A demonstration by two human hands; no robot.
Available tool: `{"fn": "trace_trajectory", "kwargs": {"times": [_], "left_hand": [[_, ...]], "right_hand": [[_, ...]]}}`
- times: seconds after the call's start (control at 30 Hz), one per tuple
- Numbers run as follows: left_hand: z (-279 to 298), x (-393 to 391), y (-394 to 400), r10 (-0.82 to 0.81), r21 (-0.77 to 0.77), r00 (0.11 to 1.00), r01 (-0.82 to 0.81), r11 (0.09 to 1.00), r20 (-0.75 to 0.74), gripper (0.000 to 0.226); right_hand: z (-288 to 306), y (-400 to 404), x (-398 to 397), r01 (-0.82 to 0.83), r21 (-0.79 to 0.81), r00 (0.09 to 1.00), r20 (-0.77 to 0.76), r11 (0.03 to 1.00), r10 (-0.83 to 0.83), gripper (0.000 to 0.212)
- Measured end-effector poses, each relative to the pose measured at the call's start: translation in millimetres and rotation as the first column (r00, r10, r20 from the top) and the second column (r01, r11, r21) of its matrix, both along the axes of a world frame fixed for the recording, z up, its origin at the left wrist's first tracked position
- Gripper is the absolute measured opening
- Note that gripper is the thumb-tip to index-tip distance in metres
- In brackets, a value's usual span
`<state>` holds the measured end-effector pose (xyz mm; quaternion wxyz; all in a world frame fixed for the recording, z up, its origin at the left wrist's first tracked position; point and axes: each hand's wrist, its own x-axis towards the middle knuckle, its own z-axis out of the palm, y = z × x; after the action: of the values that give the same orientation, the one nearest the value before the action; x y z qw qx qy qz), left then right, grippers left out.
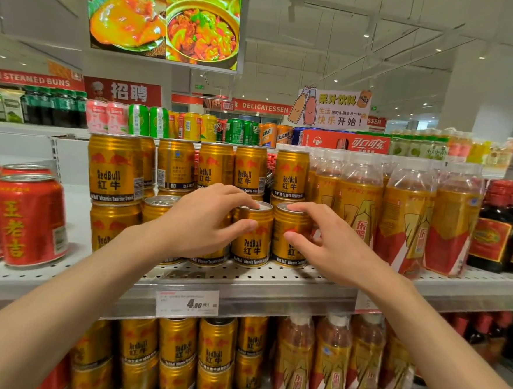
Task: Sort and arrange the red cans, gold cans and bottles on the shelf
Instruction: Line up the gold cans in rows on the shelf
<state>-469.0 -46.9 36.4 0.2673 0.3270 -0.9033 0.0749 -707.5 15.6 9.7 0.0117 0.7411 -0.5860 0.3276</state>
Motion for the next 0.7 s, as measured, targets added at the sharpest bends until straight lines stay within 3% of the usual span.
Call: {"fn": "trace_trajectory", "kwargs": {"times": [0.23,0.37,0.7], "left_hand": [[-11.0,39.0,8.4,0.190,-0.194,0.978,-0.170,0.966,0.088,0.063],[-20.7,56.5,7.5,0.268,-0.181,0.959,-0.247,0.952,0.098,0.072],[-26.5,53.8,9.3,0.285,-0.189,0.956,-0.267,0.945,0.075,0.068]], "right_hand": [[-1.3,-6.0,16.1,-0.057,-0.130,0.990,-0.133,0.990,0.039,0.066],[-7.9,-16.1,24.2,-0.070,-0.172,0.987,-0.155,0.983,0.043,0.070],[-14.6,-19.5,26.2,-0.081,-0.186,0.990,-0.129,0.979,0.057,0.068]]}}
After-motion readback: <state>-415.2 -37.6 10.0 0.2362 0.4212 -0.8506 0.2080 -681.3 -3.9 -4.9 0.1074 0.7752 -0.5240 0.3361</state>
